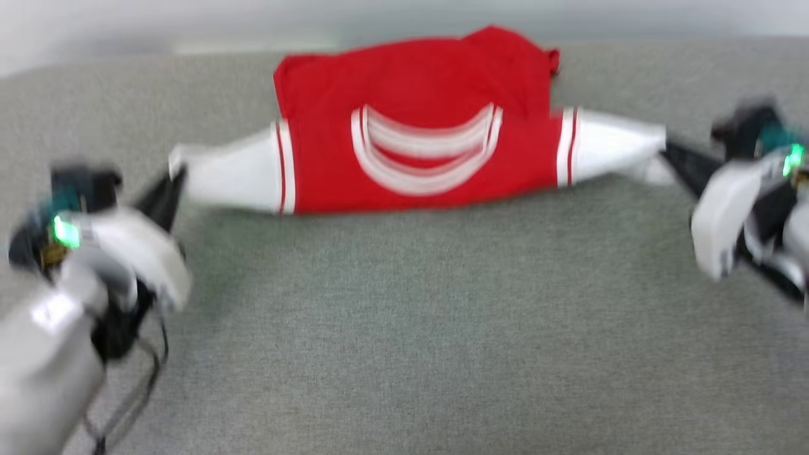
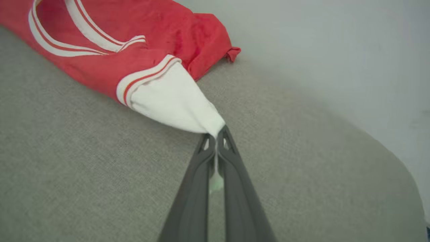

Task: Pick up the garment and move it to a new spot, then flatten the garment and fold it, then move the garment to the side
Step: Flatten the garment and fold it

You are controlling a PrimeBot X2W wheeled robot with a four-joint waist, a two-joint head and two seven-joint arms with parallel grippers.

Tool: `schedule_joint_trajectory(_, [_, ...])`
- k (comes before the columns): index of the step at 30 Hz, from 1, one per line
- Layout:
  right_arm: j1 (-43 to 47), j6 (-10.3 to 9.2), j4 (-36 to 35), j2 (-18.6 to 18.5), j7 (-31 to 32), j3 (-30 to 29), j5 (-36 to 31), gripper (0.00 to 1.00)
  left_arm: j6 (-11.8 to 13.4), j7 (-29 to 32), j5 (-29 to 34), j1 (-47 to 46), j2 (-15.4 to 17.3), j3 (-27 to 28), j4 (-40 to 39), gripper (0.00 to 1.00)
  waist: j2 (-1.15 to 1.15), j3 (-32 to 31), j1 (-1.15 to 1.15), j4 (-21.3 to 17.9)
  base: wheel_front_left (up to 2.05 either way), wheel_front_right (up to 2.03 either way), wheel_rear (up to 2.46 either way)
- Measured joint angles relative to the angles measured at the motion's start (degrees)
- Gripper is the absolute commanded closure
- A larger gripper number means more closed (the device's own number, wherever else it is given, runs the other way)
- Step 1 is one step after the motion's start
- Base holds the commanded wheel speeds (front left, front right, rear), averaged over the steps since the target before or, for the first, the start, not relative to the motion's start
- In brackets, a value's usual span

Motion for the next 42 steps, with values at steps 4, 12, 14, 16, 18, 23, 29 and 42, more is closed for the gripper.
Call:
schedule_joint_trajectory(4, [7.9,0.0,-1.8,-2.3,-1.6,0.2,2.1,1.0,2.7,-0.1,-1.5,10.4,1.9,0.7,-5.2,1.0,0.0,-2.9,-0.01,-0.3,0.0,0.0,0.0])
schedule_joint_trajectory(12, [22.9,0.0,-4.0,-6.8,-3.6,-4.2,4.3,1.0,7.7,-0.2,-3.9,28.2,4.1,5.5,-14.8,1.0,0.0,-8.2,-0.01,-0.8,0.0,0.0,0.0])
schedule_joint_trajectory(14, [27.3,0.01,-4.3,-7.2,-3.8,-5.6,4.5,1.0,8.5,-0.2,-4.7,32.0,4.2,6.8,-16.3,1.0,0.0,-9.2,-0.01,-0.8,0.0,0.0,0.0])
schedule_joint_trajectory(16, [31.5,0.02,-4.7,-7.3,-4.4,-7.7,4.9,1.0,9.0,-0.2,-4.8,35.4,4.3,7.5,-17.4,1.0,0.0,-10.3,-0.01,-0.8,0.0,0.0,0.0])
schedule_joint_trajectory(18, [35.7,0.03,-5.0,-7.4,-5.0,-9.8,5.0,1.0,9.6,-0.2,-5.2,39.0,4.1,8.4,-18.4,1.0,0.0,-11.2,-0.01,-0.7,0.0,0.0,0.0])
schedule_joint_trajectory(23, [45.7,0.03,-6.1,-7.2,-5.8,-16.5,4.1,1.0,10.8,-0.2,-5.2,46.4,4.0,9.5,-20.8,1.0,0.0,-13.1,-0.01,-0.3,0.0,0.0,0.0])
schedule_joint_trajectory(29, [55.3,0.04,-9.9,-6.1,-3.3,-24.6,1.7,1.0,12.0,-0.2,-4.7,51.4,3.3,11.7,-23.1,1.0,0.0,-13.6,-0.01,0.2,0.0,0.0,0.0])
schedule_joint_trajectory(42, [62.7,-0.01,-26.7,-4.5,7.8,-45.5,-10.2,0.0,13.3,-0.3,1.3,50.9,1.8,14.8,-27.2,1.0,0.0,-11.7,0.0,1.3,0.0,0.0,0.0])
